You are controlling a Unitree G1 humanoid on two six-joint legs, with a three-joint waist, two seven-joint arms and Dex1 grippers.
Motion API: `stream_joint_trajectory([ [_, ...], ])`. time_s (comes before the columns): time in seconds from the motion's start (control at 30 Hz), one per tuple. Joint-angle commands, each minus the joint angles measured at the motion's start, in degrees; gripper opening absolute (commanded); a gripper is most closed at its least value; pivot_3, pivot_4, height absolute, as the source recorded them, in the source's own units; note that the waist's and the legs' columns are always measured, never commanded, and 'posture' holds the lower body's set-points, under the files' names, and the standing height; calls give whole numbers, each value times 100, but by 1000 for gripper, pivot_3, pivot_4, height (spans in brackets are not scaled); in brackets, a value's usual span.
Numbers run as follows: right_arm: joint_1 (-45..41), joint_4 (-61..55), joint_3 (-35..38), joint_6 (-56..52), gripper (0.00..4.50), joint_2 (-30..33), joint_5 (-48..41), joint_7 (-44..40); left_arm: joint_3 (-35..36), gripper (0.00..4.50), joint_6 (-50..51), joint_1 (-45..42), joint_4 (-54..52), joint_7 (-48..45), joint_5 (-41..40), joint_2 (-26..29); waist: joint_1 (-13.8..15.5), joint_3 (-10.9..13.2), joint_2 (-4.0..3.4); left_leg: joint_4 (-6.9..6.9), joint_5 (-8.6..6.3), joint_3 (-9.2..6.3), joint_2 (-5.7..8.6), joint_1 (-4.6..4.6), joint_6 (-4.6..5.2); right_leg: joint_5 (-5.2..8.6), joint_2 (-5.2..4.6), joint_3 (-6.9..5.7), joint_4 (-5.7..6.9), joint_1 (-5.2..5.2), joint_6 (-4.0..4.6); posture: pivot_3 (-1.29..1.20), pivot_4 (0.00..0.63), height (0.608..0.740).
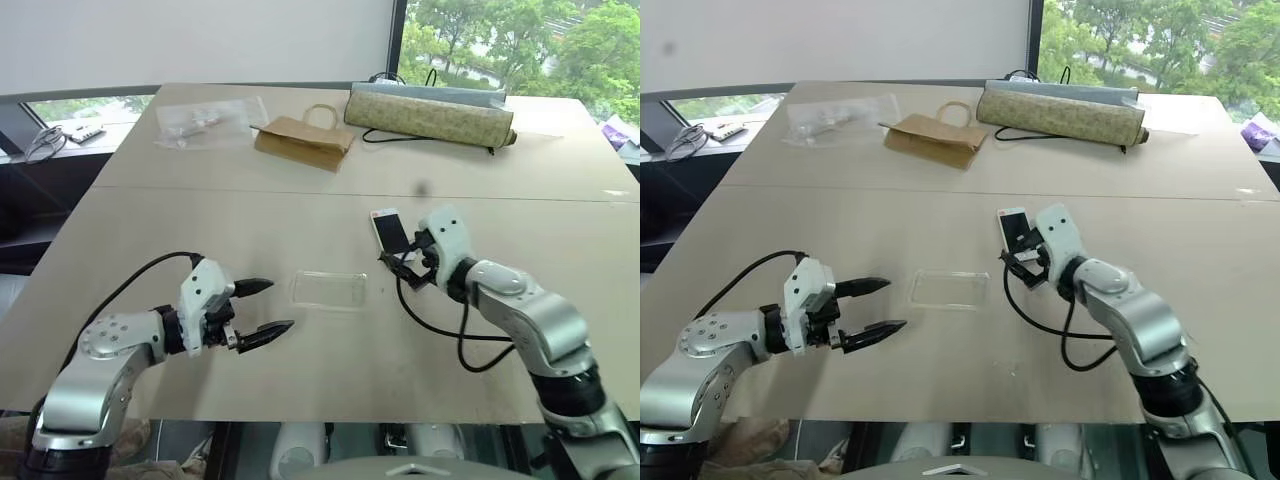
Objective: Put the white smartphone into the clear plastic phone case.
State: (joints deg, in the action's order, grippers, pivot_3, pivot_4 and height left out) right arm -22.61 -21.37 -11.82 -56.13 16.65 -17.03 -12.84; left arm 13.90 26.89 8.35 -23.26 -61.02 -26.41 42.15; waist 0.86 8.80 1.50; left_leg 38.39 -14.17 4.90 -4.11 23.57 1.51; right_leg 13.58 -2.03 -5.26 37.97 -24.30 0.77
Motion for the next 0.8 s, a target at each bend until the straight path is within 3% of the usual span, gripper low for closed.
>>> stream_joint_trajectory([
  [0.03, -175, 566, -250, 241, 4500, -271, 453, 318, 184, 4422, -183, 61, -337, 36, -199, 42, -19, -1, 0, 0, 0, 2, 0, 0, 0, 0, 0, 2, 0, 0, 0, 0, 150, 740],
  [0.23, -423, 1462, -73, 453, 4500, -820, 944, 894, 443, 4422, -197, 119, -525, -178, -687, 151, -56, -5, -2, -1, 0, 4, -4, -5, 0, -1, -1, 5, 3, -1, 1, 0, 150, 740],
  [0.43, -279, 1410, -171, 73, 4500, -888, 1008, 811, 722, 4422, -270, -149, -483, -42, -1207, -9, -76, -14, -7, -1, 0, 2, -5, -12, -1, -1, -5, 4, 4, 5, 0, 0, 150, 740],
  [0.63, -53, 1139, -90, -218, 4500, -870, 907, 690, 801, 4422, -560, 68, -369, -63, -1139, -62, -82, -23, -12, -8, 0, 7, -3, -15, -1, -2, -3, 7, -2, 7, 4, 0, 150, 740],
  [0.67, -10, 1106, -80, -246, 3920, -855, 895, 654, 794, 4500, -618, 97, -354, -47, -1113, -70, -80, -23, -12, -9, -1, 6, -3, -12, -1, -2, -3, 6, -5, 6, 5, 0, 150, 740],
  [0.73, 61, 1059, -67, -283, 3177, -834, 887, 596, 777, 4500, -704, 134, -335, -8, -1075, -89, -65, -25, -11, -10, -1, 4, -3, -9, -1, -2, -4, 4, -7, 6, 5, 0, 150, 740],
  [0.8, 96, 1042, -83, -279, 2975, -816, 916, 567, 751, 4500, -783, 169, -297, 8, -1034, -105, -56, -26, -13, -9, -1, 4, -3, -9, -1, 0, -5, 2, -8, 6, 3, 0, 150, 740],
])
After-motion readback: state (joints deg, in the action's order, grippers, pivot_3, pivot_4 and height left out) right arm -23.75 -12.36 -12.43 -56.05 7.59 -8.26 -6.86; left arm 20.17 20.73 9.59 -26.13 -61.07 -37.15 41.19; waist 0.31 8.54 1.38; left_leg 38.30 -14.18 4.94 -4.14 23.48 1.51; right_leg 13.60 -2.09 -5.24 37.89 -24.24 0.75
